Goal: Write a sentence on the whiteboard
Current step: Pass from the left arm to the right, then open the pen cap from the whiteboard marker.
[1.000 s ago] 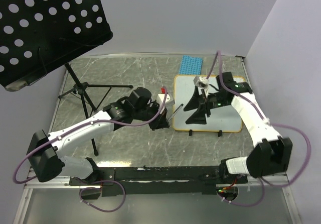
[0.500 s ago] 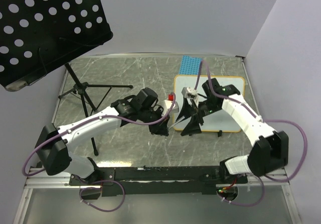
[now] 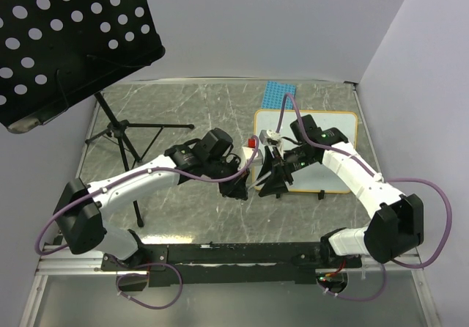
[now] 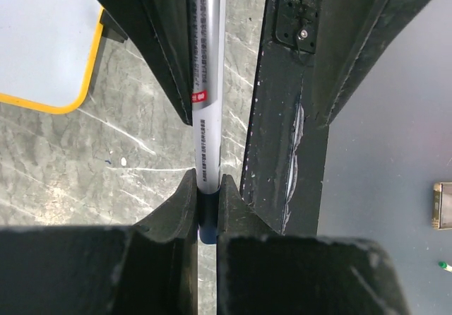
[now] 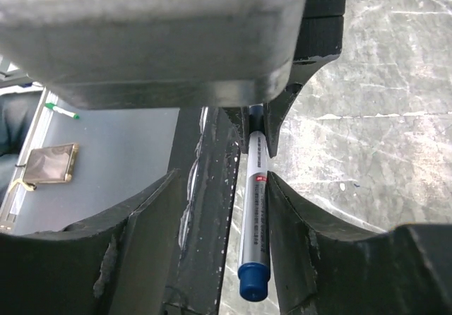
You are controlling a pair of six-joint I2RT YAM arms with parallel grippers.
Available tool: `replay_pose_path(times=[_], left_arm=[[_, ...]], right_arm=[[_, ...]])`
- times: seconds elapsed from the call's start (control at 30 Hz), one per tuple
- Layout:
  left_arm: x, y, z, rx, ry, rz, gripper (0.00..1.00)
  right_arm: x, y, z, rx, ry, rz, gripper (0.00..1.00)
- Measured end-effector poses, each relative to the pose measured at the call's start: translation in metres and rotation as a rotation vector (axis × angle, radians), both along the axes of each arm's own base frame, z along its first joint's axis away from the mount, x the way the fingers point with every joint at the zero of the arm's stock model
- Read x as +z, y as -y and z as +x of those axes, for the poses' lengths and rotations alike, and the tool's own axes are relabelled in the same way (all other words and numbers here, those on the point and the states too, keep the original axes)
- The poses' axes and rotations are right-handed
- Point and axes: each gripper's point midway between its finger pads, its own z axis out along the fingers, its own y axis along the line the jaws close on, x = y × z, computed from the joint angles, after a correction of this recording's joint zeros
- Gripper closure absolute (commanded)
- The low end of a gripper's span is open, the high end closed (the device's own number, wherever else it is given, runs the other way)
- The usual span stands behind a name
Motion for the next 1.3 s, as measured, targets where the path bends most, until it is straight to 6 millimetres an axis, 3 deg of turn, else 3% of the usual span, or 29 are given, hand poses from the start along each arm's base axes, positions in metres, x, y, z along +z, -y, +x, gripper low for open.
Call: replay_pose_path(times=[0.23,0.53,0.6,0.63,0.67,1.0,1.2,1.3], left_arm=[[-0.002,0.001,-0.001,-0.006,-0.010,0.001,0.99],[-0.003,0.003,-0.002,-0.005,-0.028,0.000,0.99],[-0.003,0.003,-0.003,-0.008,-0.033,-0.002,0.99],[-0.002,0.003,-0.004,-0.009,-0.035,-0.003,0.99],[-0.002,0.003,-0.004,-0.012,-0.037,-0.004,0.99],[-0.003,0.001,-0.007,-0.007,-0.049,0.008,0.99],[0.006,-0.003,0.000,0.015,0.053,-0.033,0.99],[-0.008,-0.027,-0.002,0.044,0.069,0.034,0.99]], right_arm=[[0.000,-0.001,0.002,-0.014,-0.021,-0.009,0.45],[0.000,-0.004,0.010,-0.038,-0.021,-0.014,0.62],[0.000,-0.004,0.010,-0.041,-0.025,-0.016,0.71],[0.000,-0.004,0.011,-0.042,-0.022,-0.018,0.92],[-0.001,-0.004,0.011,-0.043,-0.020,-0.019,1.00],[-0.006,-0.004,0.013,-0.027,-0.025,-0.026,1.00],[0.005,0.001,0.019,-0.049,0.005,0.018,1.00],[0.015,0.018,0.032,-0.129,0.009,0.028,1.00]])
